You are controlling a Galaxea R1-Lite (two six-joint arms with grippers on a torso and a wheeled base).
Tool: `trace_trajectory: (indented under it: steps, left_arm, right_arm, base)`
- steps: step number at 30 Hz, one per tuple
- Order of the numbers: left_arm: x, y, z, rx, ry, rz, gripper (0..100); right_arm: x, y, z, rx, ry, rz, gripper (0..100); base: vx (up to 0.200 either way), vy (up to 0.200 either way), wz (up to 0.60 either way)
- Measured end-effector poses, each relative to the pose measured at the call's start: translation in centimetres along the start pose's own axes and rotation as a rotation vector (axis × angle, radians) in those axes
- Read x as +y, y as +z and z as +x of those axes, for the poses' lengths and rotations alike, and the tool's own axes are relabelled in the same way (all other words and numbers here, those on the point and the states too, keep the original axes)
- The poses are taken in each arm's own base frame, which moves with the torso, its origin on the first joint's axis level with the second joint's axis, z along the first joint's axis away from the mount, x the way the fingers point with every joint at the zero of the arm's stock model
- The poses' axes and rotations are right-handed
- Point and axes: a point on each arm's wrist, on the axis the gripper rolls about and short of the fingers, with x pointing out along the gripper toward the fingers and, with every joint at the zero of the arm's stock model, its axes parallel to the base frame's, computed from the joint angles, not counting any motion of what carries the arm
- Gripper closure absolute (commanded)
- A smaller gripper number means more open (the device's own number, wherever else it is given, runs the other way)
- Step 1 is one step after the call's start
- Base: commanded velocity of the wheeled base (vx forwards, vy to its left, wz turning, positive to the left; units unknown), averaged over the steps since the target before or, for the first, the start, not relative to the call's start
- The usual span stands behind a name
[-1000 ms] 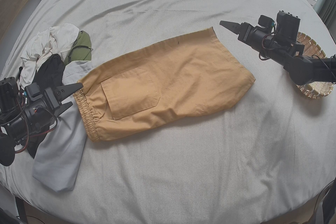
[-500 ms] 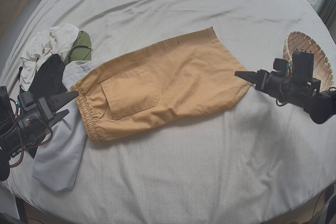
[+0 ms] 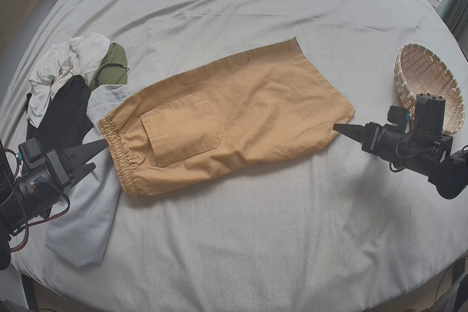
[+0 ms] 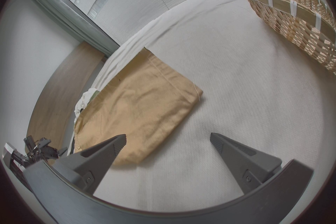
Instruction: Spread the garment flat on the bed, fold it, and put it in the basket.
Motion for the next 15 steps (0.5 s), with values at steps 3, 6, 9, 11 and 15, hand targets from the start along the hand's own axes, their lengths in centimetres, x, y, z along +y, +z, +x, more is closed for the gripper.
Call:
trace_trajectory:
  steps: [3,6,9,11,15]
  left_arm:
    - [-0.1,0.0,0.0,-0.002,-0.002,0.002,0]
    - [-0.1,0.0,-0.1,-0.002,-0.004,0.003,0]
    - [-0.1,0.0,-0.1,-0.003,-0.006,0.004,0]
    - [-0.1,0.0,-0.1,-0.002,-0.006,0.004,0]
    - [-0.2,0.0,-0.1,-0.002,-0.005,0.004,0]
  right_arm:
    - [0.1,-0.1,1.0,-0.028,0.028,0.019,0]
    - [0.0,-0.4,2.2,-0.033,0.039,0.038,0]
    - [0.1,-0.5,3.5,-0.047,0.058,0.063,0]
    - [0.4,-0.2,4.7,-0.075,0.088,0.088,0]
    - [1.0,0.1,6.2,-0.129,0.143,0.120,0]
  base:
    - [0.000,0.000,0.00]
    - [0.000,0.000,0.00]
    - [0.000,0.000,0.00]
    - [0.000,0.000,0.00]
    - [0.000,0.000,0.00]
